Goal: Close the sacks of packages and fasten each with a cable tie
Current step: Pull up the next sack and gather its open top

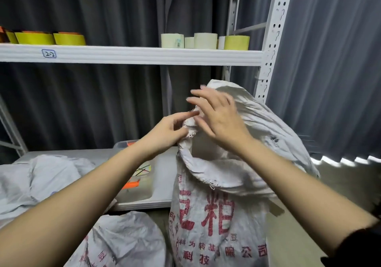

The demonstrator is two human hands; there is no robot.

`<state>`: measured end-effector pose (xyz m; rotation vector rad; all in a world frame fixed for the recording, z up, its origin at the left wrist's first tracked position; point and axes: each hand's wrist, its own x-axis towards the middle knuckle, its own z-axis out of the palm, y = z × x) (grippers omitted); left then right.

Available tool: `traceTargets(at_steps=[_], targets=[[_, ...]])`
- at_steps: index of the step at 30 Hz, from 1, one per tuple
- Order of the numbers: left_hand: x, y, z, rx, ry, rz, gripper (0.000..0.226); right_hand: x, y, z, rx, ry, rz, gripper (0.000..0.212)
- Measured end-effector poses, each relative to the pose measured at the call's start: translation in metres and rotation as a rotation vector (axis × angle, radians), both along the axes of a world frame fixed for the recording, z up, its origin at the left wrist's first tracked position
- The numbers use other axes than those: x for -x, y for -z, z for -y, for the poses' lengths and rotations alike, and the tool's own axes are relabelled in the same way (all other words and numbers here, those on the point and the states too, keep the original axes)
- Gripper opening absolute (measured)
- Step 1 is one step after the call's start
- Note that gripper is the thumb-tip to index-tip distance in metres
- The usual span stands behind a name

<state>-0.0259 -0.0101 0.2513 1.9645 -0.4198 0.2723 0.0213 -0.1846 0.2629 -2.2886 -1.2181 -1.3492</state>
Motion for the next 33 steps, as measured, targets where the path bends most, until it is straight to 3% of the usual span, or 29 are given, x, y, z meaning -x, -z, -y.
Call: traceTargets(at_steps=[4, 6, 10, 15, 18, 21, 24, 27, 31, 33], targets=[[0.014, 0.001, -0.004, -0.067, 0.017, 0.077, 0.042, -0.015, -0.020, -0.002, 0.307, 0.035, -0.269, 0.049], [0.017, 0.005, -0.008, -0.056, -0.116, 0.093, 0.035, -0.013, -0.016, -0.002, 0.224, -0.081, -0.415, 0.043], [0.018, 0.011, -0.001, -0.218, -0.319, 0.214, 0.028, -0.002, -0.010, -0.006, -0.076, -0.299, -0.887, 0.014], [0.025, 0.013, 0.011, -0.057, -0.253, 0.143, 0.014, 0.011, -0.018, -0.003, -0.244, -0.463, -1.301, 0.027], [0.027, 0.015, 0.007, 0.007, -0.197, 0.154, 0.007, 0.003, -0.009, -0.001, -0.252, -0.397, -1.133, 0.016], [0.024, 0.017, 0.004, 0.026, -0.300, 0.174, 0.005, 0.002, 0.001, 0.000, -0.158, -0.275, -0.861, 0.033], [0.019, 0.011, 0.002, 0.133, -0.294, -0.007, 0.011, 0.007, 0.007, -0.003, -0.029, -0.148, -0.595, 0.023], [0.018, 0.010, 0.001, 0.136, -0.248, -0.098, 0.010, 0.003, 0.005, -0.007, -0.174, -0.298, -0.814, 0.006], [0.025, 0.020, 0.005, -0.186, -0.352, 0.262, 0.007, 0.003, -0.002, -0.007, -0.405, -0.488, -1.213, 0.015], [0.025, 0.025, 0.006, -0.211, -0.378, 0.303, 0.005, 0.006, -0.003, -0.008, -0.420, -0.514, -1.279, 0.017]])
